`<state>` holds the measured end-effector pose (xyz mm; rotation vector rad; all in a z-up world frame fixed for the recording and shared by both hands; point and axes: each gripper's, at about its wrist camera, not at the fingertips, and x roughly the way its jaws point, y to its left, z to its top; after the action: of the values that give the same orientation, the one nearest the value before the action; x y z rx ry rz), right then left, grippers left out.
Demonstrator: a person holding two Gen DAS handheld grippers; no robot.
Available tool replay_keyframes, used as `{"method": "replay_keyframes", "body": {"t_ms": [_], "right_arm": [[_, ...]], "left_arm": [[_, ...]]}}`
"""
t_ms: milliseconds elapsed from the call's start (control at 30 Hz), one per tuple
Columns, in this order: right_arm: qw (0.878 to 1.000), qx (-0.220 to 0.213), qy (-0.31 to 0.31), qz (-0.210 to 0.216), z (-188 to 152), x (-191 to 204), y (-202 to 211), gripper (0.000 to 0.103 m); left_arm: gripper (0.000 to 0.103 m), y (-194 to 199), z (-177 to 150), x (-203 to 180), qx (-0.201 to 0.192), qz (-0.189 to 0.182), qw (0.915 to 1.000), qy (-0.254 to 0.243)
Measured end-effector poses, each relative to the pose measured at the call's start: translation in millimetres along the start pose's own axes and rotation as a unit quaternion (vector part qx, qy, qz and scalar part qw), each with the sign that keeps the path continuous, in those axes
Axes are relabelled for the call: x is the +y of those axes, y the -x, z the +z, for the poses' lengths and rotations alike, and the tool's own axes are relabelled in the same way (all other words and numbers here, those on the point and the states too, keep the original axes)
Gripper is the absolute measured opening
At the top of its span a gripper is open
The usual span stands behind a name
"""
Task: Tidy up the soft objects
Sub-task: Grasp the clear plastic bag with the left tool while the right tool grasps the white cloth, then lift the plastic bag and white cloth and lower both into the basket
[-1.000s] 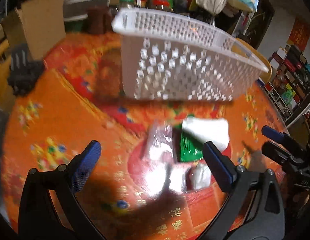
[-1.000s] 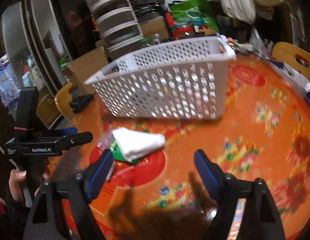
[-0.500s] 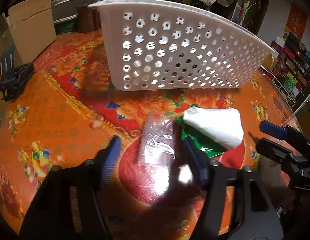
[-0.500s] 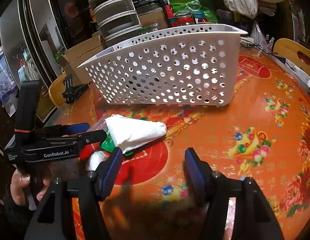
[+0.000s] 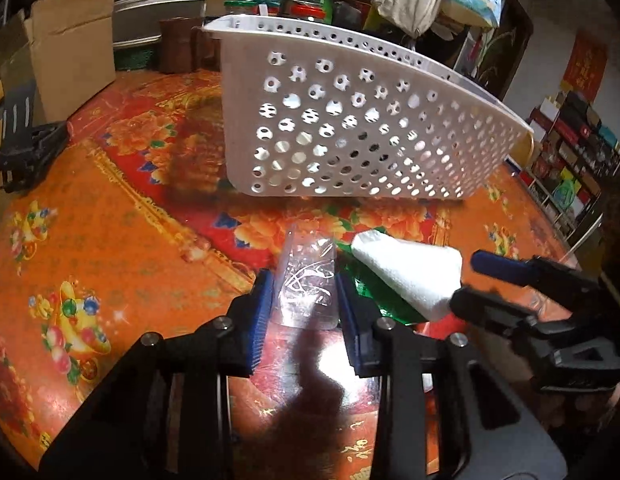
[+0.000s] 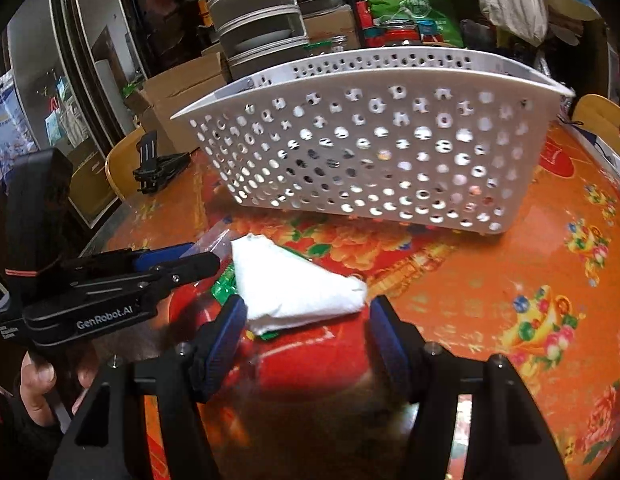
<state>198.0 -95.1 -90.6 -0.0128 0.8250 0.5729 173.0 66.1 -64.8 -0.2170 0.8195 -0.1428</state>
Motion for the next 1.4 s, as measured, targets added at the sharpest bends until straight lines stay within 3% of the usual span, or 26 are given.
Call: {"method": "replay_keyframes", "body": {"t_ms": [267, 733, 933, 1100, 1400], "right_arm": [[0.999, 0.014, 0.033, -0.011, 9.3, 17.2, -18.7, 0.065], [0.999, 0.030, 0.036, -0.011, 18.2, 15.5, -34.3, 0.065], [0.999, 0.035, 0.041, -0.007, 17.8, 17.4, -36.3, 0.043], [0.998, 0.033, 0.053, -0.011, 16.3, 23.1, -35.3, 0.033], [0.999, -0.017, 0.042, -0.010, 12.0, 20.2, -7.3, 0.029]], "left_arm": [[0.030, 1.4, 0.8, 6.9, -0.001, -0.015, 0.9998, 0.015], [0.030, 0.0, 1.4, 9.7, 0.002, -0.025, 0.9994, 0.022], [0.030, -0.9, 0.9, 10.1, 0.004, -0.025, 0.9994, 0.023], [0.030, -1.2, 0.3, 11.2, 0.004, -0.026, 0.9994, 0.024], [0.030, 5.2, 0.0, 13.3, -0.012, -0.030, 0.9991, 0.028]]}}
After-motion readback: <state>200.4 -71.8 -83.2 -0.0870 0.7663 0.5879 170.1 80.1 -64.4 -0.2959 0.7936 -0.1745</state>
